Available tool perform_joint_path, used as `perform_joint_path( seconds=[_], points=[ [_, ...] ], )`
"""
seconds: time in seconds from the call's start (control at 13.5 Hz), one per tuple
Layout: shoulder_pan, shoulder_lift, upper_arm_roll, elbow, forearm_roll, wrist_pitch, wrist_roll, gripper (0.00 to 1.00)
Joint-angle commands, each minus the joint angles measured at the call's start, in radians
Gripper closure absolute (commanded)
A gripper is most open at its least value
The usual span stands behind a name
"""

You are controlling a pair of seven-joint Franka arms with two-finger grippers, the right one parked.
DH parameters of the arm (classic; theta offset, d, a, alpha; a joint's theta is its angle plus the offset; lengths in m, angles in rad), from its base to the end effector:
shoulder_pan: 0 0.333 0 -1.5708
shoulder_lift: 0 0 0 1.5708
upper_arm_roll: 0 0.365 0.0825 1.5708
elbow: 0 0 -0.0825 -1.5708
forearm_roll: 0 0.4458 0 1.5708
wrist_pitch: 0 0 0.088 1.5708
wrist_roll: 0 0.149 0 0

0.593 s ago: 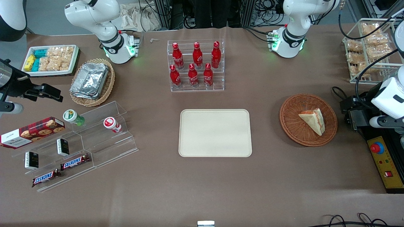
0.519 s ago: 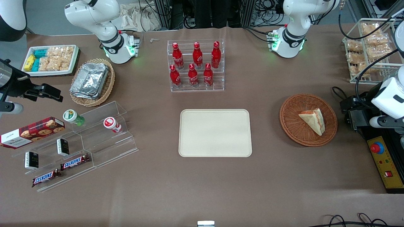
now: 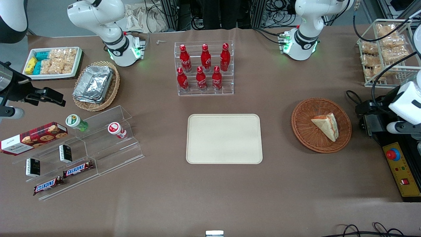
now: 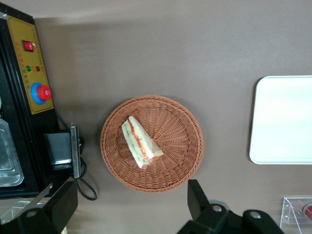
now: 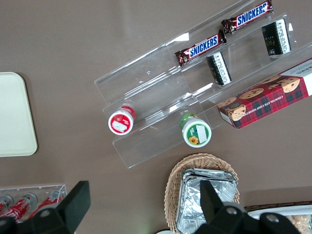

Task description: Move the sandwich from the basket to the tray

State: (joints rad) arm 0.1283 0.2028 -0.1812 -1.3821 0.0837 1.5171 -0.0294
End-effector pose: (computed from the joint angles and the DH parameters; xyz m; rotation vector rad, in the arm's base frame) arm 0.6784 -0.0110 0.5976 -3.0900 0.0297 0.0968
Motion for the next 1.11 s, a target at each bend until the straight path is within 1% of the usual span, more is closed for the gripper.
perform_joint_path(
  seconds=[0.0, 0.44, 0.67, 0.89, 1.04],
  points=[
    [0.024, -0.002, -0.006, 0.008, -0.042, -0.017, -0.027, 0.00],
    [0.027, -0.013, -0.004, -0.011, -0.038, -0.066, -0.023, 0.00],
    [0.027, -0.052, -0.003, -0.081, -0.047, -0.048, -0.027, 0.00],
    [0.027, -0.120, -0.003, -0.214, -0.039, 0.040, -0.033, 0.00],
    [0.027, -0.187, 0.003, -0.360, -0.038, 0.145, -0.040, 0.00]
  ],
)
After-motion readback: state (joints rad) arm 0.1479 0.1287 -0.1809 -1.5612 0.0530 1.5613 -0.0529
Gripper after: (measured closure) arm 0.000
